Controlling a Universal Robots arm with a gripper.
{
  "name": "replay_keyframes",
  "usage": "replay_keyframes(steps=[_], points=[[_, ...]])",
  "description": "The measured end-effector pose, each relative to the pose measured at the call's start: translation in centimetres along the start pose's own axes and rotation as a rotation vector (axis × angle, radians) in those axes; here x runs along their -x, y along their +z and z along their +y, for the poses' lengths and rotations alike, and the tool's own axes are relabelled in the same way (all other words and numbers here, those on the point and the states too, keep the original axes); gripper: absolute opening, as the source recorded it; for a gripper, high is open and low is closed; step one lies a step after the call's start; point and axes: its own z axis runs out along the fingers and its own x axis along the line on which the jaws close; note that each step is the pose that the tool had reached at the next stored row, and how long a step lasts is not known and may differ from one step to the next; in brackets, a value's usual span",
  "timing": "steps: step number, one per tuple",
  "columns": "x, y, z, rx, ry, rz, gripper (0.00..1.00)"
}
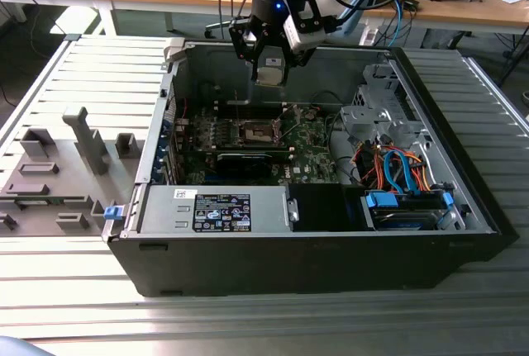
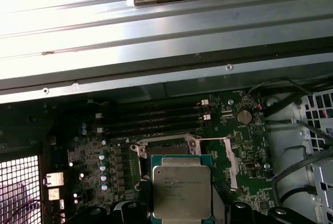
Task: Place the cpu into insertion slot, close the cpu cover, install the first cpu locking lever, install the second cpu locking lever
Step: 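Place the cpu into insertion slot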
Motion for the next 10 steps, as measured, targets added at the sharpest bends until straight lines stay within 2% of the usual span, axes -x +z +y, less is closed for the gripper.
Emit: replay_keyframes(steps=[10], points=[[0.0, 0.01, 0.0, 0.0002, 0.007, -0.0007, 0.54]])
